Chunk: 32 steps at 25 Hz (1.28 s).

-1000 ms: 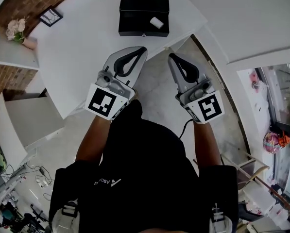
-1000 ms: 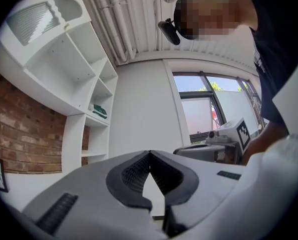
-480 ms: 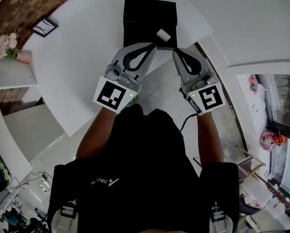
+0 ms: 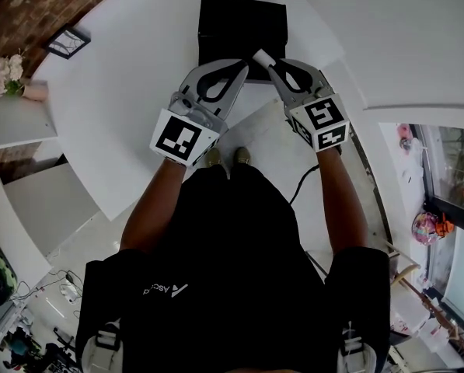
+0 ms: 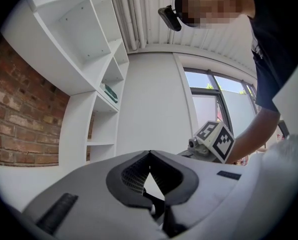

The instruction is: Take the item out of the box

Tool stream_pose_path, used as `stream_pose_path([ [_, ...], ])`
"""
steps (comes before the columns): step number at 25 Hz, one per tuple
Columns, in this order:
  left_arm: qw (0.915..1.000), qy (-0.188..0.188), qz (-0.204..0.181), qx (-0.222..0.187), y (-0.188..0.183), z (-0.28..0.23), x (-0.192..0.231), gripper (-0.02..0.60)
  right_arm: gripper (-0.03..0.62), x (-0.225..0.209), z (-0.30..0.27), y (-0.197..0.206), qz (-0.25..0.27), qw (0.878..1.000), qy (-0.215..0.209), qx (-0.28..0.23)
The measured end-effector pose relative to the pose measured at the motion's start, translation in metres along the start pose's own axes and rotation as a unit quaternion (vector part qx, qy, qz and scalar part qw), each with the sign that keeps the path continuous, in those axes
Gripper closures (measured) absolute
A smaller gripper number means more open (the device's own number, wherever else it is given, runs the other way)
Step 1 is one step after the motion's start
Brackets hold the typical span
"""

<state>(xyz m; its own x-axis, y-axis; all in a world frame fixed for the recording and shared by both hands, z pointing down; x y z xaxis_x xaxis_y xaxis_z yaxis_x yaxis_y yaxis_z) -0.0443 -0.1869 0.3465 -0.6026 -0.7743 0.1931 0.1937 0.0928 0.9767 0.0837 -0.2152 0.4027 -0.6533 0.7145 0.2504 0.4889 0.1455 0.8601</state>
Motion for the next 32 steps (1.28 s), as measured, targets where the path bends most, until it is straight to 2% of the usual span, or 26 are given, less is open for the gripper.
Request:
stream_pose_path([
  [5,0.9999,-0.012,0.01,-0.002,0.002,-0.007,0.014,0.583,0.469,-0.01,-0.035,0.02,-0.006,0.996,-0.032,0.081],
  [11,0.9998,-0.011,0.015,0.001,0.012,-0.021,0.03,0.583,0.446,-0.016,-0.067,0.04,0.003,0.985,-0.058,0.161],
  [20,0.9994,-0.018,0.029,0.005,0.024,-0.03,0.05,0.583,0.405,-0.019,-0.104,0.078,0.011,0.957,-0.089,0.278],
  [27,0.9988,-0.026,0.042,0.006,0.031,-0.028,0.062,0.583,0.398,-0.019,-0.133,0.095,0.032,0.933,-0.108,0.341],
  [32,0.9984,-0.032,0.047,0.004,0.032,-0.025,0.069,0.583,0.396,-0.019,-0.14,0.103,0.044,0.922,-0.101,0.37],
])
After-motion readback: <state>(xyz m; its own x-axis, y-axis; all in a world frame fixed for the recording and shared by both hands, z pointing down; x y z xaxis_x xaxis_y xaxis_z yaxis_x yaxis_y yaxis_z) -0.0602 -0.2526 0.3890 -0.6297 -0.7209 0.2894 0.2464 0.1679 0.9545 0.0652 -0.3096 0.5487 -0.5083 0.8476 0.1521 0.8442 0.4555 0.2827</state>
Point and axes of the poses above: the fingertips, and each gripper's own axes: z backward along the fingers, x to its left, y out of its underside, the point moved 5 cm from there along z, backward along the fingers, and after that the axes turned 8 degrees about z, right-handed, at the moved point
